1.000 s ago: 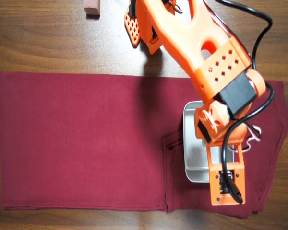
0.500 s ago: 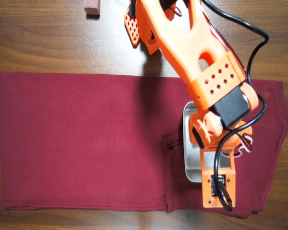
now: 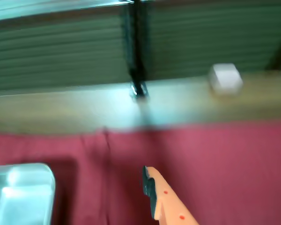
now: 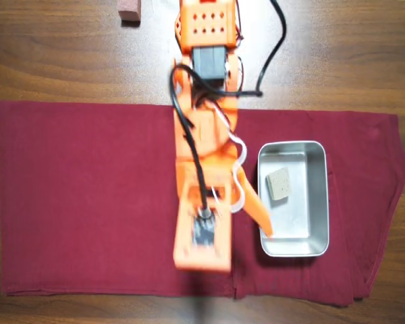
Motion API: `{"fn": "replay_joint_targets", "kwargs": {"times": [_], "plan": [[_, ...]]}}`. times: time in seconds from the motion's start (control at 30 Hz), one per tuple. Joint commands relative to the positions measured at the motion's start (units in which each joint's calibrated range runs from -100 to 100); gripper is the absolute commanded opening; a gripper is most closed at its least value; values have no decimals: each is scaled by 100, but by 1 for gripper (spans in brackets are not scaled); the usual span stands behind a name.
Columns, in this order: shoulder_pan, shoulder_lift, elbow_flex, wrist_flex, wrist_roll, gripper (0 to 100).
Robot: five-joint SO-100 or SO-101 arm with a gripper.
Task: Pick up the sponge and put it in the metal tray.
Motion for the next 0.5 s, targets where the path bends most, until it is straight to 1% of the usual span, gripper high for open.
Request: {"fn": "replay_joint_targets", "kwargs": {"times": [0.0, 0.03, 0.1, 0.2, 0.23, 0.27, 0.3, 0.33, 0.47], "plan": [[34, -1019, 709, 647, -78, 45], [5, -1330, 918, 1025, -88, 45], [-81, -1854, 1173, 2233, -156, 45], [-43, -2706, 1792, 3294, -137, 44], [-14, -2901, 1892, 3626, -142, 41], [-43, -2910, 1883, 3847, -176, 26], [-101, -2910, 1874, 3801, -313, 10], [-139, -2937, 1910, 3792, -352, 0], [-168, -3292, 2229, 4253, -357, 0]]}}
